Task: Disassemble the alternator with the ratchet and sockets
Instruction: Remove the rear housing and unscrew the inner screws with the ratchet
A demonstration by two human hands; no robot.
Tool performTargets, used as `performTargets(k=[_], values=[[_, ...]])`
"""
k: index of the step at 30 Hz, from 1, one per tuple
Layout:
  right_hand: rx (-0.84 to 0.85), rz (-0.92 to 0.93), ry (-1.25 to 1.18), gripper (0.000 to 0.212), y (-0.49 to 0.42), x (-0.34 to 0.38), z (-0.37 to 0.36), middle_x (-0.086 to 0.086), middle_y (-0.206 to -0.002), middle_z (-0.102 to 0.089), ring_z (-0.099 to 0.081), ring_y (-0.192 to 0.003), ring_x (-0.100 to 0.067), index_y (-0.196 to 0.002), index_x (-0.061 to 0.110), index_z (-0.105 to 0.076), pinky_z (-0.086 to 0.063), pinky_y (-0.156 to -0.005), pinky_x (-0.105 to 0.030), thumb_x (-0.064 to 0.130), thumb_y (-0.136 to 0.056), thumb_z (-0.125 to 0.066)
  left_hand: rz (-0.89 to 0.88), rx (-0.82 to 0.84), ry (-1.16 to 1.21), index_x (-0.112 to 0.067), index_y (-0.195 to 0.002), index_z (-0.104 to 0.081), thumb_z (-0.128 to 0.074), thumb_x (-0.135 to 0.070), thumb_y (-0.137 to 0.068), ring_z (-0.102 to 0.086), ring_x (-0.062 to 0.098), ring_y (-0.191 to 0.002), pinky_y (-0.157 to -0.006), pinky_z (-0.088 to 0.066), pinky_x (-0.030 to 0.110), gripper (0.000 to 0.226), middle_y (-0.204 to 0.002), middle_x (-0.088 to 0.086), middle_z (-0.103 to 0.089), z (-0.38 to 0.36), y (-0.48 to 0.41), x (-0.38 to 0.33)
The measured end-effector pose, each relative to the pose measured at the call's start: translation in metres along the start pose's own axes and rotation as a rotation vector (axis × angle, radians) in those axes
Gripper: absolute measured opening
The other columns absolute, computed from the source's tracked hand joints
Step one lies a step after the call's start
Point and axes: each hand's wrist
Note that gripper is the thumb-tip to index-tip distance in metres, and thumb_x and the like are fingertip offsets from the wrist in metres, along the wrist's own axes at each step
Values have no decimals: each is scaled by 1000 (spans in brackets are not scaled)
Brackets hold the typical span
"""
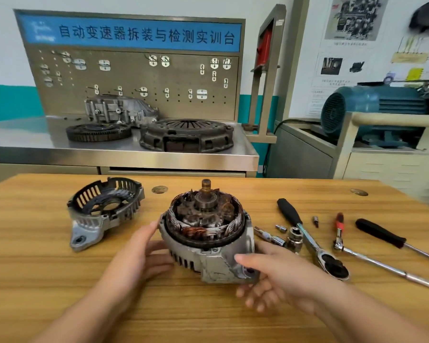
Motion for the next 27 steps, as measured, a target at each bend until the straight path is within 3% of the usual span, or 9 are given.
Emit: performTargets(k=[3,7,14,19,23,27], values=[[-39,40,-46,27,-4,-6,-3,-14,-64,-66,-57,-49,-20,-120,13,-46,-46,-45,-26,13,-96,-58,74,122,118,-24,-115,-55,-45,-61,-73,-70,31,-67,-57,-56,31,56,-85,21,-72,-4,3,4],[-73,78,-16,25,-5,-10,-7,-11,-61,-66,-53,-46,-16,-118,12,-48,-41,-43,-24,10,-95,-58,22,78,89,-15,-115,-56,-38,-53,-89,-63,25,-53,-48,-54,29,49,-71,17,-69,-9,0,4],[-119,162,-48,26,-13,-7,-15,-9,-56,-63,-47,-40,-13,-117,24,-52,-36,-38,-21,9,-96,-56,15,43,139,-12,-113,-55,-34,-45,-98,-60,23,-47,-44,-53,27,42,-65,13,-68,-3,0,1],[-214,223,-202,29,-35,16,-21,-4,-47,-53,-42,-36,-12,-111,35,-53,-31,-34,-20,10,-95,-55,70,5,174,-3,-111,-51,-38,-44,-96,-59,21,-43,-42,-53,27,45,-58,15,-63,14,-5,-8],[-270,266,-117,38,-62,52,-28,3,-41,-47,-40,-34,-11,-126,26,-46,-29,-35,-18,13,-91,-56,145,-59,-43,-1,-105,-51,-33,-38,-102,-59,23,-40,-39,-51,27,42,-55,17,-64,29,-11,-14],[-317,363,49,31,-88,84,-45,5,-37,-46,-39,-31,-10,-116,23,-45,-29,-33,-17,19,-88,-56,52,-254,-322,-1,-92,-58,-38,-16,-99,-56,22,-42,-47,-53,33,25,-58,13,-66,43,-15,-15]])
Point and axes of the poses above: each hand's wrist, its own y-axis away from the middle knuckle, its own z-axis out of the back of the hand, x = y × z
